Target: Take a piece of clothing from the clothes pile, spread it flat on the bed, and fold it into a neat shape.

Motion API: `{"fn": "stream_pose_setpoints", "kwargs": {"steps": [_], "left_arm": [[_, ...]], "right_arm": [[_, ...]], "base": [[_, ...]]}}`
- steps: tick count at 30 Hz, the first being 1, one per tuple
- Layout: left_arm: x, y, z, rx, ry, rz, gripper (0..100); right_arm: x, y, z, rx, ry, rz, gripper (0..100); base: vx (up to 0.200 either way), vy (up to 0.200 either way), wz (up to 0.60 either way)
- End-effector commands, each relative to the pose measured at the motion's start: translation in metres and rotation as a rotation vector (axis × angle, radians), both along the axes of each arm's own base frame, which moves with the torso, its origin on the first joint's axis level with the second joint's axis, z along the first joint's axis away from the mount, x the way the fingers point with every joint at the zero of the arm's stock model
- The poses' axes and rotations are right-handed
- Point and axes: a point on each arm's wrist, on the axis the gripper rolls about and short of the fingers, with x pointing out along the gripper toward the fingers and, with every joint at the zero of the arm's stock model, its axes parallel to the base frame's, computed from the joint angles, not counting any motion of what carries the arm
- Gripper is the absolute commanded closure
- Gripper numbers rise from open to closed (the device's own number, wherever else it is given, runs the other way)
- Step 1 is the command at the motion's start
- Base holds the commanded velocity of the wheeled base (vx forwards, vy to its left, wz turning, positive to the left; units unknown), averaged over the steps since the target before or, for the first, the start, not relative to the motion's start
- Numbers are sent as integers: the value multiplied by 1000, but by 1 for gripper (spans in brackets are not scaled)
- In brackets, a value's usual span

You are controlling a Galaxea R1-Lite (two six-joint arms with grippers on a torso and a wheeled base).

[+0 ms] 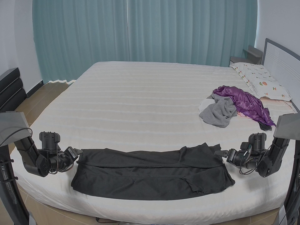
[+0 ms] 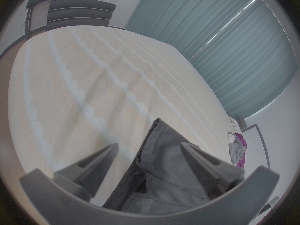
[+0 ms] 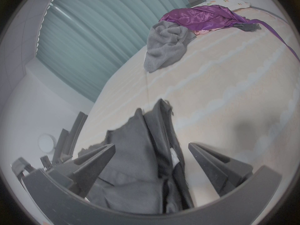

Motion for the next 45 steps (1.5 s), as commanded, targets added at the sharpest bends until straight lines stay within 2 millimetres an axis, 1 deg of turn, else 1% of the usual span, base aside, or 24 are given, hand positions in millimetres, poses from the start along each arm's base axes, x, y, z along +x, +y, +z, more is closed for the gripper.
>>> {"fn": "stream_pose_setpoints", "kwargs": {"steps": [1, 3, 5, 6, 8, 9, 10, 12, 17, 23, 24, 36, 38, 39, 41, 45], "left_arm": [[5, 1, 12, -2, -50, 4, 0], [15, 1, 18, -19, -84, 5, 0], [22, 2, 21, -28, -106, 9, 0], [33, 1, 20, -40, -119, 12, 0], [43, -1, 12, -42, -111, 8, 0], [44, -1, 11, -41, -108, 5, 0], [53, -5, 3, -42, -98, -5, 0], [62, -5, -9, -41, -83, -6, 0], [70, -5, -21, -28, -74, -18, 0], [74, -5, -23, -15, -80, -29, 0], [74, -5, -23, -15, -80, -29, 100], [67, -2, -25, -29, -60, 11, 100], [65, -1, -23, -44, -62, 29, 100], [65, 3, -17, -48, -79, 66, 100], [65, 8, -12, -51, -92, 108, 100], [64, 10, -11, -60, -93, 126, 100]], "right_arm": [[17, -1, 16, 53, -60, -39, 0], [28, -1, 17, 110, -61, -78, 0], [32, -2, 13, 130, -52, -93, 0], [39, -2, 8, 156, -41, -112, 0], [45, -3, 2, 183, -29, -135, 0], [46, -4, 2, 184, -28, -138, 0], [49, -5, -4, 208, -13, -154, 0], [53, -8, -8, 224, -5, -172, 0], [54, -14, -11, 239, 3, -175, 0], [53, -14, -11, 253, 12, -177, 0], [53, -14, -11, 252, 13, -179, 0], [51, -11, -14, 247, 16, -179, 0], [50, -11, -13, 247, 16, -179, 0], [50, -10, -14, 246, 19, -176, 0], [50, -9, -15, 243, 22, -176, 0], [50, -9, -14, 244, 20, -175, 0]], "base": [[0, 0, 0], [0, 0, 0], [0, 0, 0], [0, 0, 0], [0, 0, 0], [0, 0, 0], [0, 0, 0], [0, 0, 0], [0, 0, 0], [0, 0, 0], [0, 0, 0], [0, 0, 0], [0, 0, 0], [0, 0, 0], [0, 0, 0], [0, 0, 0]]}}
